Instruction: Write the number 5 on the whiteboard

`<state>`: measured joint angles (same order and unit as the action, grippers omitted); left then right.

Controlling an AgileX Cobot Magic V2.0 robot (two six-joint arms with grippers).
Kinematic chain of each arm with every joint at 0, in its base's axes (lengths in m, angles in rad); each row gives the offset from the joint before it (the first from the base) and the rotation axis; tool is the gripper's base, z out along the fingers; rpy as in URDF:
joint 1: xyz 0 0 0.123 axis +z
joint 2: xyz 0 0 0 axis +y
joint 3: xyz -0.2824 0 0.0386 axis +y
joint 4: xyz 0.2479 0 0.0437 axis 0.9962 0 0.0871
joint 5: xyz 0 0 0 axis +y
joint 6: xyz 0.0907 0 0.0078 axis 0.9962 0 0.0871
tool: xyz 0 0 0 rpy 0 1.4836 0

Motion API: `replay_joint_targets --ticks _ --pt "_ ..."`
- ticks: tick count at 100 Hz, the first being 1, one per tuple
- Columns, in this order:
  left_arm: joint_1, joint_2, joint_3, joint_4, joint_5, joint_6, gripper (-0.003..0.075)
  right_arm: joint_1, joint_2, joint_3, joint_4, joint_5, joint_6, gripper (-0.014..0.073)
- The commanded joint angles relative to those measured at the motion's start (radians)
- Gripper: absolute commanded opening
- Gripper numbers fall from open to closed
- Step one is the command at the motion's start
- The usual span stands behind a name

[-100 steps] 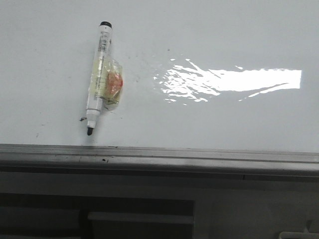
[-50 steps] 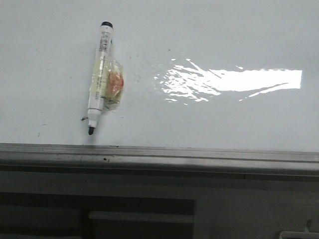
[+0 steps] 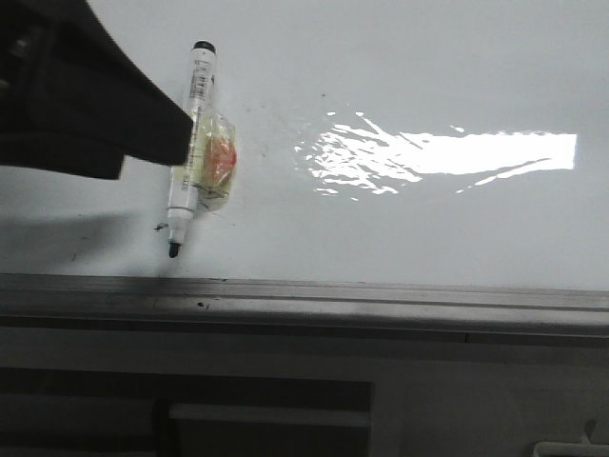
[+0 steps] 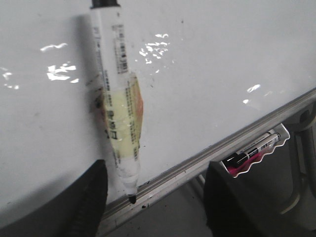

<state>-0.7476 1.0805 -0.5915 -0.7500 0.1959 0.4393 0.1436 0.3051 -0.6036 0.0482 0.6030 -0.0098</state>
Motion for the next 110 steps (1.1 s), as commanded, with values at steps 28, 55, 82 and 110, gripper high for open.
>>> replay_joint_targets --ticks 28,55,82,110 --pt "-0.059 0.160 -0.035 -0.024 -0.178 -0.002 0.0242 0.004 0.020 -0.035 -0.004 -0.055 -0.012 0.0439" --pt "-0.059 0.155 -0.056 0.000 -0.172 0.002 -0.0020 0.005 0.030 -0.035 0.089 -0.054 -0.072 0.0439" --pt "-0.205 0.097 -0.197 0.461 0.022 0.295 -0.0020 0.147 0.164 -0.037 0.645 0.111 -0.780 0.0439" --pt "-0.330 0.089 -0.216 0.666 0.038 0.394 -0.0020 0.309 0.310 -0.073 0.676 0.039 -0.883 0.0439"
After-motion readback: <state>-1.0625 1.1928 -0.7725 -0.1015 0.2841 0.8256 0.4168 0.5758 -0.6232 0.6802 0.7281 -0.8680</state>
